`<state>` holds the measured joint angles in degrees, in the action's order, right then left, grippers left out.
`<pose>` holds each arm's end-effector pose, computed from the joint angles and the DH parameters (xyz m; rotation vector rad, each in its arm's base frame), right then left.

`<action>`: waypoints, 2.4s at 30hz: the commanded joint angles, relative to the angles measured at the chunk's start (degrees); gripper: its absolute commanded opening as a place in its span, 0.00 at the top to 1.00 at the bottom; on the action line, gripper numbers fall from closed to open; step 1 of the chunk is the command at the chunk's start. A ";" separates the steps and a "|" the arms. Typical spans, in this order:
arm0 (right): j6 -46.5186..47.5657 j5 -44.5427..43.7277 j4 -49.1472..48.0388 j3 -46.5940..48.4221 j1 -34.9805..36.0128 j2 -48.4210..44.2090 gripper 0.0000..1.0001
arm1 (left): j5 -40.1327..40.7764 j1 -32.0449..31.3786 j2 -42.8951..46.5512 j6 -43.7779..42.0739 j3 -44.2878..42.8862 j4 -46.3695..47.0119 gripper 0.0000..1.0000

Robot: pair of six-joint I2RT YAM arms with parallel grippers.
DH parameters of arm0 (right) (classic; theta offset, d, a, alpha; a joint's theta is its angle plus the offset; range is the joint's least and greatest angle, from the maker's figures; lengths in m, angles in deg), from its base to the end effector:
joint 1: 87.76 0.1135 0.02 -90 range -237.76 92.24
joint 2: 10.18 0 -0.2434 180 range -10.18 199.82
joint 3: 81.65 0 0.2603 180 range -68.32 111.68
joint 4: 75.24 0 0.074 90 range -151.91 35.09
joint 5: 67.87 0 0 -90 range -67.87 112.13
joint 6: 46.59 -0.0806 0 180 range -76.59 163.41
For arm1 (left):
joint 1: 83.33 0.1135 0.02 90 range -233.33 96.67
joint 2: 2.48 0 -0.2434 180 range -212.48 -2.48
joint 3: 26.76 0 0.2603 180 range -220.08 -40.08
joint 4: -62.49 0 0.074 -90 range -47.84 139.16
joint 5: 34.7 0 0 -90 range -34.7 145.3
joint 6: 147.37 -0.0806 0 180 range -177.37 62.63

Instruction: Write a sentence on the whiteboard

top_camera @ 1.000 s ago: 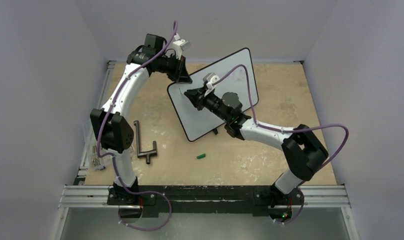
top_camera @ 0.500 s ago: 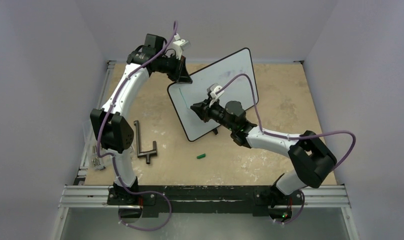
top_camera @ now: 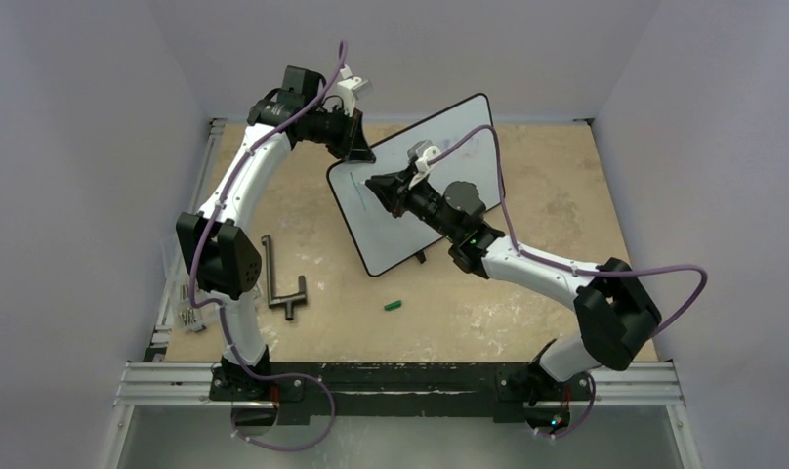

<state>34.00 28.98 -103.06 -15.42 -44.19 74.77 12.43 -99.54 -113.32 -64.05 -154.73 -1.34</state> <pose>0.2812 0.2807 0.2968 -0.5282 1.3692 0.8443 0.4135 -0.1773 0.3208 0.8009 2.1648 -0.9675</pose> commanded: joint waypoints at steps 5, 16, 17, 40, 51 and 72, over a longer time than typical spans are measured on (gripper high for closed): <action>1.21 -5.18 -0.42 5.92 0.29 3.39 1.00 | 10.50 -2.14 -2.05 -6.38 1.89 -7.95 1.00; 2.14 -8.64 1.29 8.07 0.26 5.91 1.00 | 10.82 -2.51 -2.05 -6.61 2.24 -8.04 1.00; 2.25 -8.67 1.63 8.09 0.24 6.08 1.00 | 10.80 -2.49 -1.99 -6.67 2.24 -7.96 1.00; 1.70 -1.96 2.38 3.73 0.28 8.11 1.00 | 10.83 -2.47 -2.08 -6.59 2.26 -7.96 1.00; 1.52 -4.91 2.25 2.31 0.29 6.97 1.00 | 10.92 -2.51 -1.83 -6.68 2.33 -8.01 1.00; 3.62 -12.04 6.20 -1.22 0.19 1.10 1.00 | 10.98 -2.60 -1.51 -7.05 2.59 -8.20 1.00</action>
<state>35.73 20.76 -99.72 -16.03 -43.53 78.22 13.35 -99.87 -113.21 -64.94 -154.67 -1.25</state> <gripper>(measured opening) 0.112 0.049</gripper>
